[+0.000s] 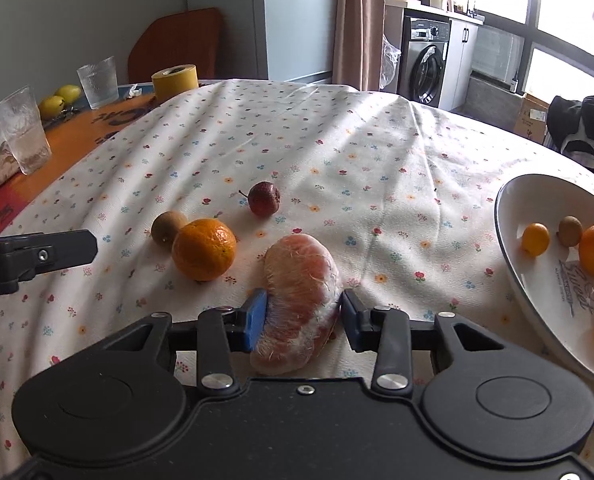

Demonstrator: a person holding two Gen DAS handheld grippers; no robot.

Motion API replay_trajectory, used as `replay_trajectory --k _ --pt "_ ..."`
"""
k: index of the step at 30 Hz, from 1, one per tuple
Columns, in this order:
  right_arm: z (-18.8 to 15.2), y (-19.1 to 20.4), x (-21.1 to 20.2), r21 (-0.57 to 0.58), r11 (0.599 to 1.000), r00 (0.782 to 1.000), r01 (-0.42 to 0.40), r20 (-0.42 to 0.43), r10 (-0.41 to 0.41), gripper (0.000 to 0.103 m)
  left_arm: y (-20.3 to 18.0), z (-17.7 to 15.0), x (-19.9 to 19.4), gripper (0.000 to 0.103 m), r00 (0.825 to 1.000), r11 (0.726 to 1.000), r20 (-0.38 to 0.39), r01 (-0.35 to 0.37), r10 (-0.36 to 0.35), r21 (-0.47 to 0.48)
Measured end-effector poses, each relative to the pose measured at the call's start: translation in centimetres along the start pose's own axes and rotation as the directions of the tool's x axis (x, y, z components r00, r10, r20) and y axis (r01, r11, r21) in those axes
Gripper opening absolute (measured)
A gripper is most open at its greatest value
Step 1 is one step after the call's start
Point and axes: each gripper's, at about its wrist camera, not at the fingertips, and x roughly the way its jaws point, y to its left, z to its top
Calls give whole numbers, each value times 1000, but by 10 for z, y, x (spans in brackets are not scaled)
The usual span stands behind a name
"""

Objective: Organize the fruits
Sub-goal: 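Grasp the second plastic-wrapped pink fruit piece with the right tool, then grasp the orange beside the kiwi with the left tool, then carry the orange in the left tool while the right tool carries the wrapped piece to the bowl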

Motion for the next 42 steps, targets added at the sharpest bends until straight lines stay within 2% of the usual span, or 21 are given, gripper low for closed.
replay_trajectory --k 22,29,34,38,41,42 --pt "-9 -46 -30 102 994 996 -35 90 26 37 -56 3 19 80 999 995 -4 36 -36 92" --pt "-9 -62 -42 130 991 992 -31 126 15 37 -74 4 29 69 999 992 -18 49 -47 116" --pt "-9 -73 -53 144 989 988 -31 153 9 37 -82 4 40 63 999 992 -34 33 -29 122" --pt "-11 -85 -61 165 986 985 -26 173 -3 37 -85 0 47 51 999 993 -51 18 -13 116" --pt "-13 -95 -65 185 983 983 -21 185 -14 37 -87 -2 52 37 998 994 -66 4 3 106" --pt "-14 -99 -67 191 981 982 -20 188 -17 37 -87 -2 52 36 998 995 -63 0 6 101"
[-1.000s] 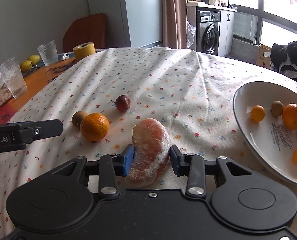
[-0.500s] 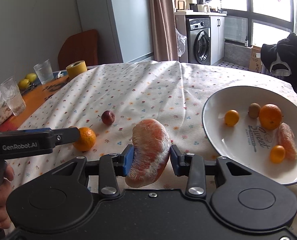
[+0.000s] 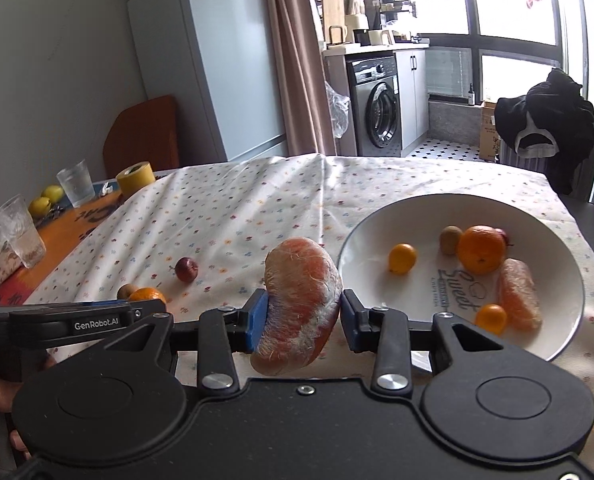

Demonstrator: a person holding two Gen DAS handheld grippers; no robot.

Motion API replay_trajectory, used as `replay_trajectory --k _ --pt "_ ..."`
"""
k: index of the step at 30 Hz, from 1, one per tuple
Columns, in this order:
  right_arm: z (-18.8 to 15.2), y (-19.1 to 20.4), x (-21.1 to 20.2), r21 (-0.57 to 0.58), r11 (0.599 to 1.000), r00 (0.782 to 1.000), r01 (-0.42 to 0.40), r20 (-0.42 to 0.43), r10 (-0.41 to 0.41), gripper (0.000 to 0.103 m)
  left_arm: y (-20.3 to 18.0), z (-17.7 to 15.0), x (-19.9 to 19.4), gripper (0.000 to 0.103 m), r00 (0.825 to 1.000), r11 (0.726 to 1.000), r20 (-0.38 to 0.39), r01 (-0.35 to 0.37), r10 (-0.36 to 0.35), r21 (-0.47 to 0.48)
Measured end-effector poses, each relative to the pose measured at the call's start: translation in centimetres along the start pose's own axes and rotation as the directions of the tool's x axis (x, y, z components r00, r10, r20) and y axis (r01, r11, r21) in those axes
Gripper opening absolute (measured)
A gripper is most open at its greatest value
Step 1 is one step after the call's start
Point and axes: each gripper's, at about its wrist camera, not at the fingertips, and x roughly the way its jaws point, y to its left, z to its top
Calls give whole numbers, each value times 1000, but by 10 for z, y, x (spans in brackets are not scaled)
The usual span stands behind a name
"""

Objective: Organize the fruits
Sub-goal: 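Carry the orange in the left tool while the right tool carries the wrapped piece to the bowl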

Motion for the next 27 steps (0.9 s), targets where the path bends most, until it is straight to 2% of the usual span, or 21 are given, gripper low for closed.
replay_trajectory --k 10,27 --pt "-1 -28 -9 48 999 999 23 24 -24 37 -16 7 -17 35 999 1000 32 19 -20 20" --pt "2 -76 -27 126 988 993 90 63 -98 37 -72 18 -29 35 990 988 62 121 -127 91"
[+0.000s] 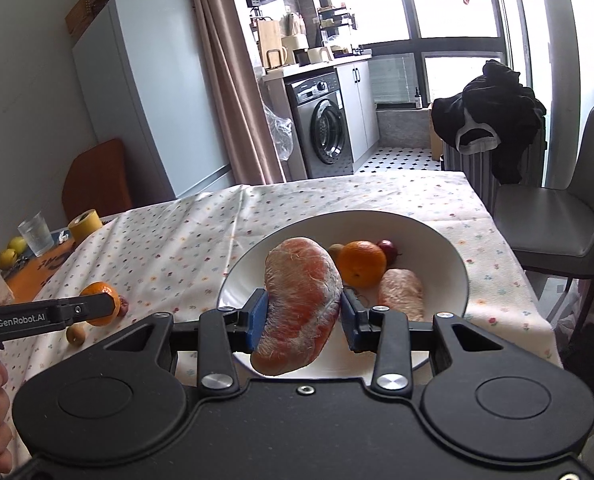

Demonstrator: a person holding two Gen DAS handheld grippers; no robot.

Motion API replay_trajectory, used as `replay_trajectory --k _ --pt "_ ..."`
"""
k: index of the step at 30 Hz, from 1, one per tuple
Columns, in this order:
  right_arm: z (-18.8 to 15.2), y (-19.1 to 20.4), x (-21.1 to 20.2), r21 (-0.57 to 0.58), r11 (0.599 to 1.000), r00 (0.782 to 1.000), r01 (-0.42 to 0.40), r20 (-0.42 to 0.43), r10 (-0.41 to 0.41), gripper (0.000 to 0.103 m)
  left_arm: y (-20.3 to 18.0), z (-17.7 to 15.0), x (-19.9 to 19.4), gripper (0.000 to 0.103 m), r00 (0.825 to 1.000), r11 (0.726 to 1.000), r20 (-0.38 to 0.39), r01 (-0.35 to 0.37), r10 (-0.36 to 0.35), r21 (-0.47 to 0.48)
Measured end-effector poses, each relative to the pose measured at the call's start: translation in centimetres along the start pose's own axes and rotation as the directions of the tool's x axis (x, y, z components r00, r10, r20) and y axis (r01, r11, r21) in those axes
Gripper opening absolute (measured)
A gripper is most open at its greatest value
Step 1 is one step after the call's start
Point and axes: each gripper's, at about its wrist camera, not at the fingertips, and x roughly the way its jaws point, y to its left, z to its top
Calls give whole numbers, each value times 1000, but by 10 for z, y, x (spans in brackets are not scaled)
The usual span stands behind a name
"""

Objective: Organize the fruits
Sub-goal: 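Carry the orange in the left tool while the right tool carries the wrapped piece to the bowl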

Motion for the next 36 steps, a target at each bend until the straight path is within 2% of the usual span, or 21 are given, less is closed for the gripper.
replay_trajectory --k 9,27,29,36 --pt "4 -28 0 39 999 1000 23 12 -24 37 -28 6 6 35 999 999 -4 32 -32 43" --pt "-1 -23 32 44 998 999 -36 -39 38 39 -60 12 28 35 998 993 -34 62 -59 96" --pt "-2 -24 30 43 998 999 -44 -21 45 41 -62 12 30 35 997 993 -37 64 -60 102" --pt "-2 -38 22 69 997 999 -44 -5 44 41 -73 13 39 35 995 989 -49 86 -81 119"
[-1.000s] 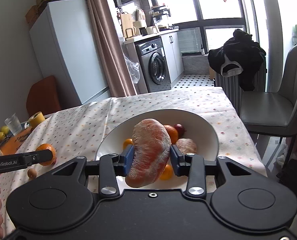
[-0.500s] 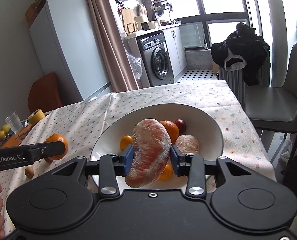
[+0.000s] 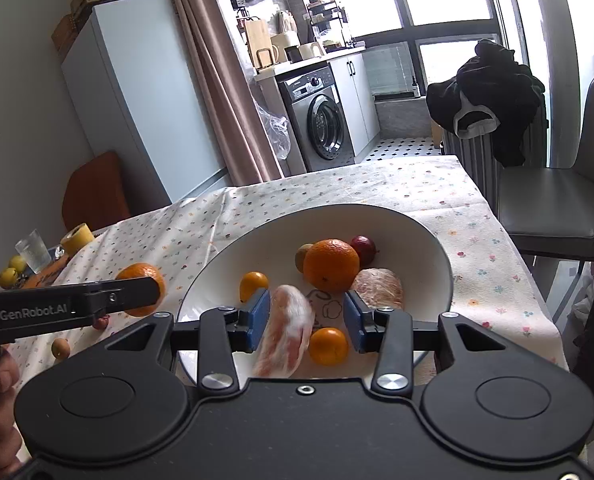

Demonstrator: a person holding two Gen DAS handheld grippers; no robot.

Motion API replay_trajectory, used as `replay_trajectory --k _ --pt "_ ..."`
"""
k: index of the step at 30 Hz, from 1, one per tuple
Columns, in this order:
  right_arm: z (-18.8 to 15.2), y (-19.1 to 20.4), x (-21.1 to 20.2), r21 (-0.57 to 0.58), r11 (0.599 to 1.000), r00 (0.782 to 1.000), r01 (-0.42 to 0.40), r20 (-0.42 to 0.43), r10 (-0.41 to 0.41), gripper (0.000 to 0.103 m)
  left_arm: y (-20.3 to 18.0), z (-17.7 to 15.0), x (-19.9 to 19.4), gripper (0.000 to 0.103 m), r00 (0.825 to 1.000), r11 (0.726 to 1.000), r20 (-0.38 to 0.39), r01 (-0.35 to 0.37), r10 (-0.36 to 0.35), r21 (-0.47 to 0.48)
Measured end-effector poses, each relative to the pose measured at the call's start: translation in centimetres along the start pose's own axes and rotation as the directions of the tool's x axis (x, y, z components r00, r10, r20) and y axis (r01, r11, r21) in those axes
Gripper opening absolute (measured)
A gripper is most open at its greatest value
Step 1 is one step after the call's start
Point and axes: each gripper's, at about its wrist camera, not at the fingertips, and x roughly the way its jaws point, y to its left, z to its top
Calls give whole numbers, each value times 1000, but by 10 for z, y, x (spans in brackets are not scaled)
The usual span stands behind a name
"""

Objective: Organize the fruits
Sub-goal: 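Carry the orange in the left tool while the right tool carries the wrapped piece to the bowl, then open the left tool over the bowl while the right tool releases the wrapped piece into it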

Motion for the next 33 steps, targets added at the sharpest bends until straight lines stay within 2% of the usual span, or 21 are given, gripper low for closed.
replay_trajectory --k 8,10,17,22,29,33 --pt "-1 -12 -6 34 999 1000 7 8 -8 42 -11 -1 13 36 998 999 -30 51 -51 2" --pt "-2 -14 -6 43 999 1000 9 6 -9 42 -11 -2 12 40 998 998 -20 56 -56 3" --pt "-5 -10 -6 44 999 1000 -5 2 5 42 5 2 4 42 1000 999 -7 14 -14 -33" --pt "-6 -3 -7 38 999 1000 -11 -1 11 44 19 1 -8 52 1000 999 7 -9 9 -52" --pt "-8 11 -7 21 1000 1000 -17 -3 17 53 42 -4 -24 65 999 997 26 -27 29 -74" --pt "-10 21 -3 9 1000 1000 -13 -19 13 53 60 -6 -32 74 997 993 45 -49 54 -104"
